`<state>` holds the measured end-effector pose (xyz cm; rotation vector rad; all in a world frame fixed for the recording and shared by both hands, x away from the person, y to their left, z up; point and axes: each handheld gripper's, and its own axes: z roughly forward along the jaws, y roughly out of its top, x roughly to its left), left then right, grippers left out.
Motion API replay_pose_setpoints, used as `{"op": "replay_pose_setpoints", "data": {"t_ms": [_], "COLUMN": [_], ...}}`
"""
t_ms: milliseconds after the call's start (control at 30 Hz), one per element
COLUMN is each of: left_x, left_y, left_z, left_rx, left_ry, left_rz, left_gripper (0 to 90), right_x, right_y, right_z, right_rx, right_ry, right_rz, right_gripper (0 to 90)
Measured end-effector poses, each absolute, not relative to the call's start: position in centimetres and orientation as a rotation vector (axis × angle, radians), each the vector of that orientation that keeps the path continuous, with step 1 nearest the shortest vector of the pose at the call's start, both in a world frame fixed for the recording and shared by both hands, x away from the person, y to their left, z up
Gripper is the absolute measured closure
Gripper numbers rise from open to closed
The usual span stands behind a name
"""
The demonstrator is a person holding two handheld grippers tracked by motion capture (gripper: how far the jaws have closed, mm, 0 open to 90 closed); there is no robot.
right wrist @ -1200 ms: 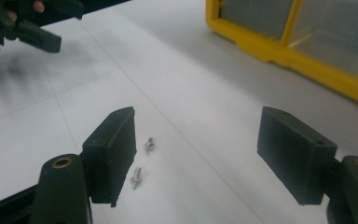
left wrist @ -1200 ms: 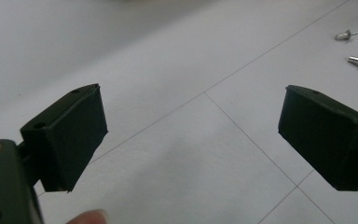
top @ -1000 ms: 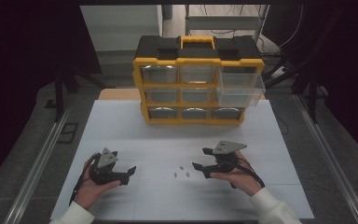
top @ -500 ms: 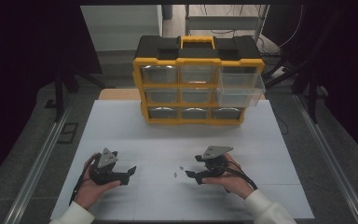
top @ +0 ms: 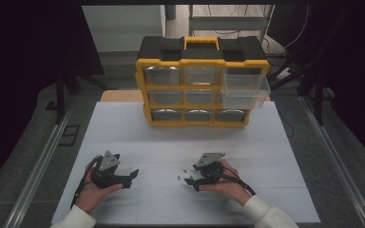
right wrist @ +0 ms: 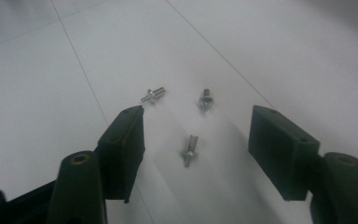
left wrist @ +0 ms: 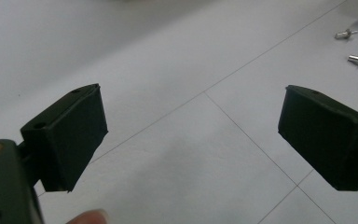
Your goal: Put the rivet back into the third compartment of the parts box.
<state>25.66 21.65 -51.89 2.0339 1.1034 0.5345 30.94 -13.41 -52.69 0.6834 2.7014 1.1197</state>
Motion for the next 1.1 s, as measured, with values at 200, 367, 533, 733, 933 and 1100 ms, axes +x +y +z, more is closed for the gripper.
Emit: {"op": "replay_pose_setpoints", "data": {"t_ms": [200, 367, 533, 733, 933, 1100], "left_x": [25.65, 25.64, 25.62, 25.61, 25.59, 25.60], "left_y": [21.66, 21.68, 21.66, 21.68, 21.70, 21.72], "left_z": [-51.88, -51.87, -51.86, -51.84, -51.82, -51.83], "left_rx": [2.033, 2.032, 2.034, 2.032, 2.031, 2.030], "left_ry": [1.103, 1.102, 1.101, 1.101, 1.101, 1.103], "left_rz": [0.535, 0.535, 0.536, 0.538, 0.539, 0.539], "left_gripper": [8.2, 8.3, 8.3, 8.3, 8.3, 8.3], "right_x": [30.79, 30.70, 30.55, 30.45, 30.66, 30.78], "right_y": [-13.16, -13.07, -13.05, -13.04, -13.24, -13.51], "right_z": [-52.92, -52.87, -52.73, -52.68, -52.66, -52.26], "right_rx": [0.655, 0.628, 0.636, 0.631, 0.654, 0.662], "right_ry": [2.715, 2.701, 2.706, 2.720, 2.730, 2.710], "right_rz": [1.065, 1.041, 1.028, 1.023, 1.056, 1.119], "right_gripper": [45.9, 56.8, 71.0, 82.2, 82.8, 82.8]}}
